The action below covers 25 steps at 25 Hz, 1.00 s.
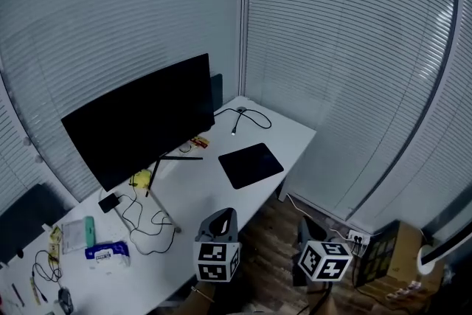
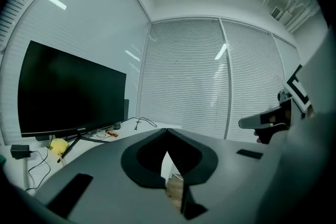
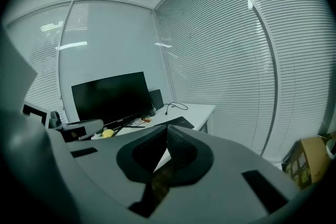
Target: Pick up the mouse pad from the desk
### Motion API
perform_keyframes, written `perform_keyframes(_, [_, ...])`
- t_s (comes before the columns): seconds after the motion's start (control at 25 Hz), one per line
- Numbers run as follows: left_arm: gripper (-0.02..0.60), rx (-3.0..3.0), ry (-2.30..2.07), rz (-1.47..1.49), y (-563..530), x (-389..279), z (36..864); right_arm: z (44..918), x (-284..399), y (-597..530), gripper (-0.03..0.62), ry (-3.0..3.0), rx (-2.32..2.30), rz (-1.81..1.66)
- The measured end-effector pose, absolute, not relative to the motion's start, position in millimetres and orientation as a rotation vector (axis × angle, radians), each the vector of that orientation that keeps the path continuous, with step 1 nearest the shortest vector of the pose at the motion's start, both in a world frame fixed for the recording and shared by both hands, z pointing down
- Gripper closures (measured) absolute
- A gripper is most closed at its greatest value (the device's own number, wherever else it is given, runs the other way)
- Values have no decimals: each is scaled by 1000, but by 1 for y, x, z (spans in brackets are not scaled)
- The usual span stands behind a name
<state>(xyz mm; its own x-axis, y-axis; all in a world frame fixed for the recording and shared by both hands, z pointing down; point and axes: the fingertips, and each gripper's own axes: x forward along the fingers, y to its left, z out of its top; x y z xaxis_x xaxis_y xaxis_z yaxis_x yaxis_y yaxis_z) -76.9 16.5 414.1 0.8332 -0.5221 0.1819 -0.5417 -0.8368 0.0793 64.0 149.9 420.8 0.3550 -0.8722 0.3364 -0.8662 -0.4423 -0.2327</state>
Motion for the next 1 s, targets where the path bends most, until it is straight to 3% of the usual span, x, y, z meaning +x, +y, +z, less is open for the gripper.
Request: perform_keyframes(1.0, [565, 2844, -954, 302, -39, -11, 434, 441, 146, 87, 562, 1735, -2517, -682])
